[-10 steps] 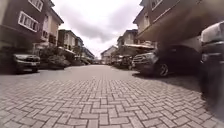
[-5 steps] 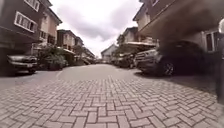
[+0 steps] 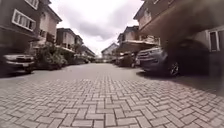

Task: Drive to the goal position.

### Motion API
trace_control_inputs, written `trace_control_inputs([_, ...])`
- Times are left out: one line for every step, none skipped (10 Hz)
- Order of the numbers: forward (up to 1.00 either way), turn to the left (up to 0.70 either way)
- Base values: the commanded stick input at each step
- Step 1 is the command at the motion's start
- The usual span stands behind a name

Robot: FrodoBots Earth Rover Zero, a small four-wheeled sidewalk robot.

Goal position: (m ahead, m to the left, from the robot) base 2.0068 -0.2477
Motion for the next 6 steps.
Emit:
trace_control_inputs([0.70,0.30])
trace_control_inputs([0.70,0.24])
trace_control_inputs([0.70,0.00])
trace_control_inputs([0.70,0.00])
trace_control_inputs([0.70,0.00])
trace_control_inputs([0.70,0.00])
